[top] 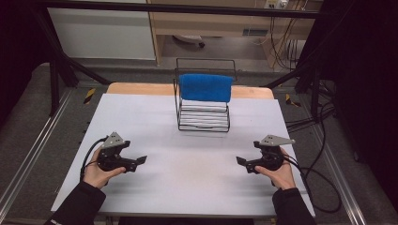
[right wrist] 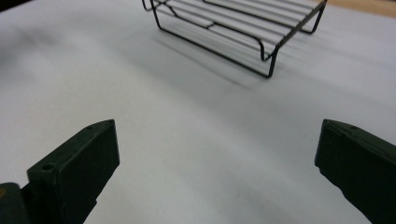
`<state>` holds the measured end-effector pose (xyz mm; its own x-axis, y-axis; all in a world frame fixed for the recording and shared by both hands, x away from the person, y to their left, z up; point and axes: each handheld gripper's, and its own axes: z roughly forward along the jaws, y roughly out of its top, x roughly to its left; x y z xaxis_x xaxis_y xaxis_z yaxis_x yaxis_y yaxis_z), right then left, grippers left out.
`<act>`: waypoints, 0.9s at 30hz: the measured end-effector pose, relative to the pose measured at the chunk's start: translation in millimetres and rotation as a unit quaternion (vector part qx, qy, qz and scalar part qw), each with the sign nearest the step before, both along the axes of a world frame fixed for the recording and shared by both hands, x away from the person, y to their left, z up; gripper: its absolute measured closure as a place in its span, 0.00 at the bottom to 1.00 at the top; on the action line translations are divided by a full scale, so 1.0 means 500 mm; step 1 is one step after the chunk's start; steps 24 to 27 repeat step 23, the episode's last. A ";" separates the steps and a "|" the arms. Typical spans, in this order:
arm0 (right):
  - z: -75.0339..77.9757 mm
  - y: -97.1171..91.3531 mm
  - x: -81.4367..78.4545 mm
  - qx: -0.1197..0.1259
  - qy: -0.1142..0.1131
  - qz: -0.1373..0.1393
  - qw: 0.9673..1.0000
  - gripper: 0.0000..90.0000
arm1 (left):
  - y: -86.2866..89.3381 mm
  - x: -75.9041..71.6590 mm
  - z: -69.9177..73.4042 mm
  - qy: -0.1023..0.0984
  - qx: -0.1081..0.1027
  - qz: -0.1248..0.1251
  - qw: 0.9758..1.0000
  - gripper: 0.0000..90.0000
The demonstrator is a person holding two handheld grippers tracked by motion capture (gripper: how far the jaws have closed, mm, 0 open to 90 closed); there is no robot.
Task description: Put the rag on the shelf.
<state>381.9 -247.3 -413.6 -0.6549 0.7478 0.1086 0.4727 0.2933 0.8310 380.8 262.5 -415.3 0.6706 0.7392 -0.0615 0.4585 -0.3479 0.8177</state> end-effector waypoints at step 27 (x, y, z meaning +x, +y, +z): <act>-0.065 -0.070 -0.051 0.006 0.026 0.000 1.000 0.01 | 0.047 -0.042 -0.055 0.007 0.014 0.007 1.000 0.08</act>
